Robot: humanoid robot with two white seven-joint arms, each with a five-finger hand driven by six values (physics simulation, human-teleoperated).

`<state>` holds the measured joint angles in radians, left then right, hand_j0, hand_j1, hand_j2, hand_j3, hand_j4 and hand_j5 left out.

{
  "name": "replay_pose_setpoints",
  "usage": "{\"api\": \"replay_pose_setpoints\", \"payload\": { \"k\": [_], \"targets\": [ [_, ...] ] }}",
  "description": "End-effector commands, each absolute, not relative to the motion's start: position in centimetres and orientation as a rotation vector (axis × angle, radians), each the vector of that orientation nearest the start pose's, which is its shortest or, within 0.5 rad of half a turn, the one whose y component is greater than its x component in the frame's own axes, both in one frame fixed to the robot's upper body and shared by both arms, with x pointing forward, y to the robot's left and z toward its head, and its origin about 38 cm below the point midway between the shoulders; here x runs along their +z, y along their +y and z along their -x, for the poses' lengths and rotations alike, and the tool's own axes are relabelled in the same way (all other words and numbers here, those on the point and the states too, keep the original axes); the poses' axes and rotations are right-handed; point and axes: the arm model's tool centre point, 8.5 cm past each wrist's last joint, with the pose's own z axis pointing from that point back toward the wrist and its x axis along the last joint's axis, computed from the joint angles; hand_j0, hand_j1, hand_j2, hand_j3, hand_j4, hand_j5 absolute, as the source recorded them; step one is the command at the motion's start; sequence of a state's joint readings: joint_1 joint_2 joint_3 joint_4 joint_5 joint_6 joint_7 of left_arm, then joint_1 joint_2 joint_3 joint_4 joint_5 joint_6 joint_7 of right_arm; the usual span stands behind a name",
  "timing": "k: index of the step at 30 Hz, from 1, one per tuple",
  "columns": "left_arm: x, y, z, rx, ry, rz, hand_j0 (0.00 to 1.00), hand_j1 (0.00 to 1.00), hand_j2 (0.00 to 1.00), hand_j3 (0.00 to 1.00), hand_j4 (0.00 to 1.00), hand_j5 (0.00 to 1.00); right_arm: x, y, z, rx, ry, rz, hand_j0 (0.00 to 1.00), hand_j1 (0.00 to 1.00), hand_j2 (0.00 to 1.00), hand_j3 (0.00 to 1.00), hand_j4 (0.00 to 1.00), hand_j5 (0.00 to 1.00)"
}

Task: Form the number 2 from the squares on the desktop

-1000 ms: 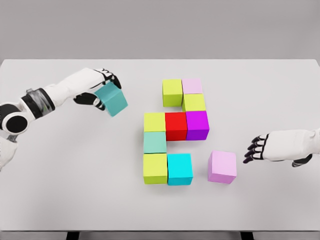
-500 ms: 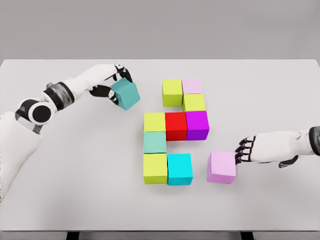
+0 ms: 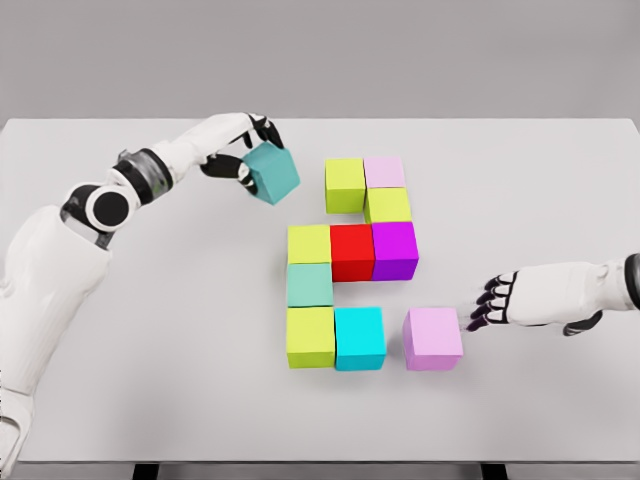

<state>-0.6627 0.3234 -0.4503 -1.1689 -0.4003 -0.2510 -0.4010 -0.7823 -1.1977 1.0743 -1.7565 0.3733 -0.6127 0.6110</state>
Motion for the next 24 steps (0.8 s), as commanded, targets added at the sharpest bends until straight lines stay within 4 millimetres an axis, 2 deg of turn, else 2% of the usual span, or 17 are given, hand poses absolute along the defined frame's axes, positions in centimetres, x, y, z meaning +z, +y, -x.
{"api": "replay_pose_setpoints", "payload": {
  "k": [1,7,12,17,24],
  "targets": [
    [17.3,20.1,-51.2,-1.377,-1.581,-0.278,0.45,0.45,0.45,0.45,0.45,0.45,19.8,-34.1,-33.8,-3.381,1.177,-0.256,1.0,1.0,1.0,1.0,1.0,1.0],
    [17.5,20.2,-51.6,-1.362,-1.58,-0.279,0.45,0.45,0.45,0.45,0.45,0.45,18.5,-33.6,-33.2,-3.387,1.16,-0.182,1.0,1.0,1.0,1.0,1.0,1.0],
    [17.3,19.7,-52.4,-1.318,-1.543,-0.279,0.45,0.45,0.45,0.45,0.45,0.45,17.8,-31.2,-33.6,-3.327,1.221,-0.125,1.0,1.0,1.0,1.0,1.0,1.0],
    [16.7,18.4,-52.6,-1.275,-1.491,-0.278,0.46,0.46,0.46,0.46,0.46,0.46,17.8,-30.7,-33.6,-3.315,1.239,-0.112,1.0,1.0,1.0,1.0,1.0,1.0],
    [16.7,18.2,-52.8,-1.244,-1.48,-0.283,0.48,0.48,0.48,0.48,0.48,0.48,17.7,-30.1,-33.7,-3.301,1.265,-0.091,1.0,1.0,1.0,1.0,1.0,1.0]
  ]
}}
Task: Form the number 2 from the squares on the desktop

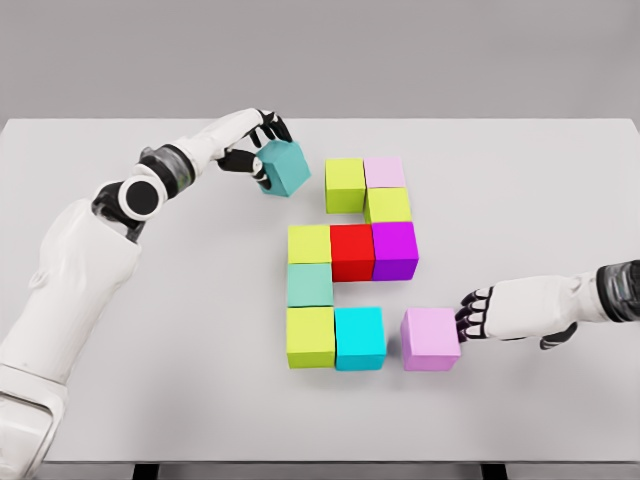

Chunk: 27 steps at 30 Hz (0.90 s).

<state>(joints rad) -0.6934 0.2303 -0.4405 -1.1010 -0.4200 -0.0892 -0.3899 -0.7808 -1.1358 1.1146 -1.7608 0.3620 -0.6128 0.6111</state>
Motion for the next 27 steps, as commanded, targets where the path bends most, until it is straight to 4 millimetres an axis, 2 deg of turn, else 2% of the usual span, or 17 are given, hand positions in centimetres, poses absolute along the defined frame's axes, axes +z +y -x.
{"api": "replay_pose_setpoints", "payload": {
  "k": [1,10,11,14,18,27],
  "targets": [
    [16.7,18.2,-52.8,-1.244,-1.478,-0.284,0.48,0.48,0.48,0.48,0.48,0.48,17.6,-29.9,-33.7,-3.297,1.268,-0.085,1.0,1.0,1.0,1.0,1.0,1.0],
    [16.9,18.3,-53.1,-1.219,-1.46,-0.294,0.52,0.52,0.52,0.52,0.52,0.52,17.5,-28.9,-33.8,-3.27,1.292,-0.066,1.0,1.0,1.0,1.0,1.0,1.0],
    [16.9,18.2,-53.1,-1.219,-1.461,-0.292,0.53,0.53,0.53,0.53,0.53,0.53,17.4,-28.9,-33.8,-3.271,1.291,-0.064,1.0,1.0,1.0,1.0,1.0,1.0],
    [16.9,18.2,-53.1,-1.219,-1.461,-0.292,0.69,0.69,0.69,0.69,0.69,0.69,17.4,-28.7,-33.8,-3.265,1.296,-0.059,1.0,1.0,1.0,1.0,1.0,1.0],
    [16.9,18.1,-53.0,-1.219,-1.462,-0.29,0.82,0.82,0.82,0.82,0.82,0.82,17.5,-28.7,-33.9,-3.263,1.298,-0.063,1.0,1.0,1.0,1.0,1.0,1.0],
    [16.9,17.7,-52.9,-1.221,-1.47,-0.284,0.87,0.87,0.87,0.87,0.87,0.87,17.4,-28.3,-33.9,-3.253,1.305,-0.053,1.0,1.0,1.0,1.0,1.0,1.0]
  ]
}}
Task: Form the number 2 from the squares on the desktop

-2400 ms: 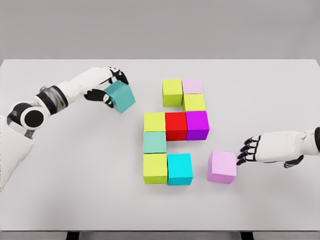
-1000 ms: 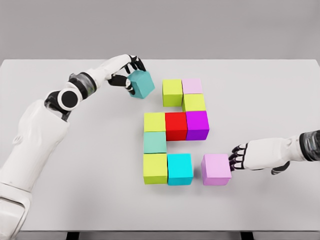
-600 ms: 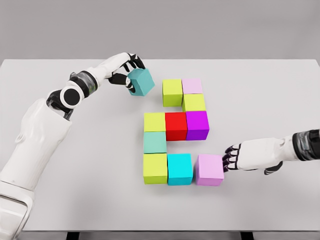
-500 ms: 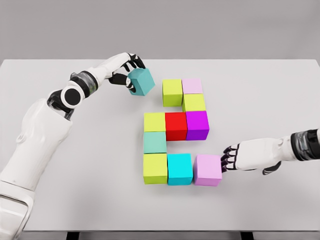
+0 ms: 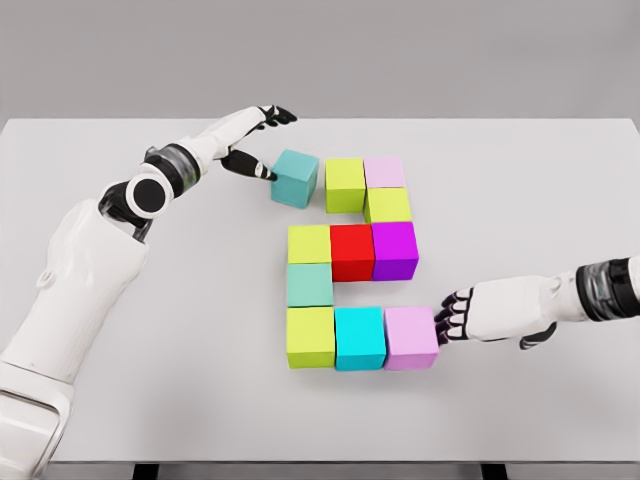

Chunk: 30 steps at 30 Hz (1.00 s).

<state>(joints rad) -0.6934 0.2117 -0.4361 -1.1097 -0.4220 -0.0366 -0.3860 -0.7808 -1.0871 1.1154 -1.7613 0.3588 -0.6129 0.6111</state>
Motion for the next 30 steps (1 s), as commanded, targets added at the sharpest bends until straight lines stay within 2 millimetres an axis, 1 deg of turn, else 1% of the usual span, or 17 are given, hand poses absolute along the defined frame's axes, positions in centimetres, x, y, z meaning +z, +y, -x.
{"api": "replay_pose_setpoints", "payload": {
  "k": [1,7,10,12,14,16,17,19,21,22,24,25,26,27,28,29,30],
  "targets": [
    [17.0,17.7,-52.9,-1.223,-1.472,-0.284,0.87,0.87,0.87,0.87,0.87,0.87,17.4,-28.3,-33.9,-3.253,1.305,-0.053,1.0,1.0,1.0,1.0,1.0,1.0],
    [17.1,18.1,-52.9,-1.223,-1.472,-0.291,0.96,0.96,0.96,0.96,0.96,0.96,17.5,-28.9,-33.9,-3.27,1.293,-0.068,1.0,1.0,1.0,1.0,1.0,1.0],
    [18.1,18.2,-52.7,-1.229,-1.498,-0.305,0.97,0.97,0.97,0.97,0.97,0.97,18.5,-30.9,-34.0,-3.311,1.262,-0.141,1.0,1.0,1.0,1.0,1.0,1.0],
    [18.4,19.4,-52.8,-1.214,-1.495,-0.325,0.99,0.99,0.99,0.99,0.99,0.99,19.8,-31.7,-34.5,-3.313,1.274,-0.214,1.0,1.0,1.0,1.0,1.0,1.0],
    [18.4,20.1,-52.8,-1.213,-1.49,-0.338,0.99,0.99,0.99,0.99,0.99,0.99,22.6,-32.9,-35.4,-3.294,1.344,-0.342,1.0,1.0,1.0,1.0,1.0,1.0],
    [18.4,22.2,-52.8,-1.215,-1.463,-0.372,1.0,1.0,1.0,1.0,1.0,1.0,28.6,-35.0,-36.4,-3.223,1.529,-0.554,1.0,1.0,1.0,1.0,1.0,1.0],
    [18.6,23.2,-52.7,-1.236,-1.46,-0.391,1.0,1.0,1.0,1.0,1.0,1.0,29.7,-35.1,-36.6,-3.19,1.579,-0.597,1.0,1.0,1.0,1.0,1.0,1.0],
    [19.6,25.2,-52.0,-1.296,-1.457,-0.438,1.0,1.0,1.0,1.0,1.0,1.0,29.9,-36.6,-37.2,-3.207,1.67,-0.629,1.0,1.0,1.0,1.0,1.0,1.0],
    [19.3,28.0,-50.8,-1.426,-1.388,-0.503,1.0,1.0,1.0,1.0,1.0,1.0,30.7,-38.5,-38.0,-3.208,1.864,-0.625,1.0,1.0,1.0,1.0,1.0,1.0],
    [19.8,29.3,-49.9,-1.515,-1.376,-0.52,1.0,1.0,1.0,1.0,1.0,1.0,31.5,-39.3,-38.3,-3.183,1.984,-0.618,1.0,1.0,1.0,1.0,1.0,1.0],
    [19.9,30.9,-48.6,-1.665,-1.355,-0.498,1.0,1.0,1.0,1.0,1.0,1.0,33.5,-40.0,-38.4,-3.119,2.07,-0.682,1.0,1.0,1.0,1.0,1.0,1.0],
    [19.7,30.7,-48.2,-1.753,-1.332,-0.453,1.0,1.0,1.0,1.0,1.0,1.0,32.7,-40.5,-38.2,-3.116,2.19,-0.586,1.0,1.0,1.0,1.0,1.0,1.0],
    [19.4,30.5,-47.8,-1.822,-1.308,-0.411,1.0,1.0,1.0,1.0,1.0,1.0,32.5,-42.0,-37.1,-3.175,2.201,-0.576,1.0,1.0,1.0,1.0,1.0,1.0],
    [19.0,30.5,-47.5,-1.864,-1.274,-0.382,1.0,1.0,1.0,1.0,1.0,1.0,33.4,-42.1,-36.7,-3.167,2.18,-0.604,1.0,1.0,1.0,1.0,1.0,1.0],
    [18.5,30.5,-47.3,-1.898,-1.236,-0.353,1.0,1.0,1.0,1.0,1.0,1.0,33.4,-41.0,-36.2,-3.153,2.161,-0.552,1.0,1.0,1.0,1.0,1.0,1.0],
    [18.1,30.6,-47.3,-1.904,-1.219,-0.344,1.0,1.0,1.0,1.0,1.0,1.0,32.4,-40.9,-35.9,-3.182,2.152,-0.507,1.0,1.0,1.0,1.0,1.0,1.0],
    [17.4,30.6,-47.5,-1.914,-1.186,-0.333,1.0,1.0,1.0,1.0,1.0,1.0,27.7,-40.8,-35.0,-3.28,2.178,-0.308,1.0,1.0,1.0,1.0,1.0,1.0]
  ]
}}
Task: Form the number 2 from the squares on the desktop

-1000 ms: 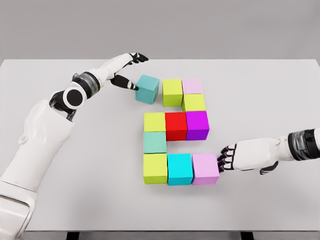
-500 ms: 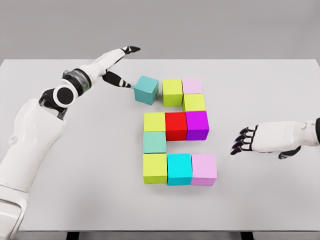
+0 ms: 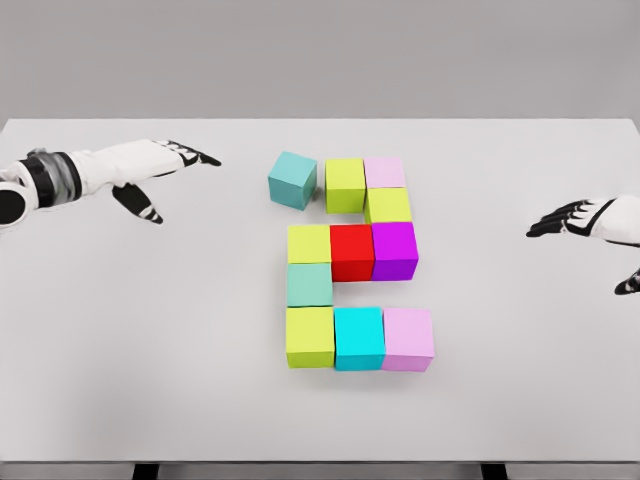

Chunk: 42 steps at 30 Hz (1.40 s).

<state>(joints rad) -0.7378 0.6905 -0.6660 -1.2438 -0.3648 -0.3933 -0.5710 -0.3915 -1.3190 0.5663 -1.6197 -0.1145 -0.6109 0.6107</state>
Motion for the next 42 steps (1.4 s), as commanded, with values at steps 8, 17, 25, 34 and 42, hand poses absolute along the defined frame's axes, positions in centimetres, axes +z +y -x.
{"api": "replay_pose_setpoints", "payload": {
  "k": [8,17,25,34,42],
  "targets": [
    [17.9,27.9,-49.0,-2.018,-1.137,-0.346,1.0,1.0,1.0,1.0,1.0,1.0,23.5,-39.8,-33.8,1.9,-1.271,0.052,1.0,1.0,1.0,1.0,1.0,1.0],
    [17.5,25.9,-51.8,-1.997,-1.105,-0.38,1.0,1.0,1.0,1.0,1.0,1.0,22.7,-38.7,-33.0,1.917,-1.277,0.004,1.0,1.0,1.0,1.0,1.0,1.0],
    [17.9,24.8,-52.4,-1.992,-1.125,-0.372,1.0,1.0,1.0,1.0,1.0,1.0,22.1,-37.8,-33.1,1.909,-1.306,-0.022,1.0,1.0,1.0,1.0,1.0,1.0],
    [16.8,23.9,-53.3,-1.98,-1.092,-0.366,1.0,1.0,1.0,1.0,1.0,1.0,21.9,-37.7,-33.1,1.905,-1.308,-0.028,1.0,1.0,1.0,1.0,1.0,1.0],
    [16.4,23.1,-53.4,-1.991,-1.095,-0.347,1.0,1.0,1.0,1.0,1.0,1.0,21.7,-37.4,-33.1,1.906,-1.314,-0.035,1.0,1.0,1.0,1.0,1.0,1.0]
  ]
}}
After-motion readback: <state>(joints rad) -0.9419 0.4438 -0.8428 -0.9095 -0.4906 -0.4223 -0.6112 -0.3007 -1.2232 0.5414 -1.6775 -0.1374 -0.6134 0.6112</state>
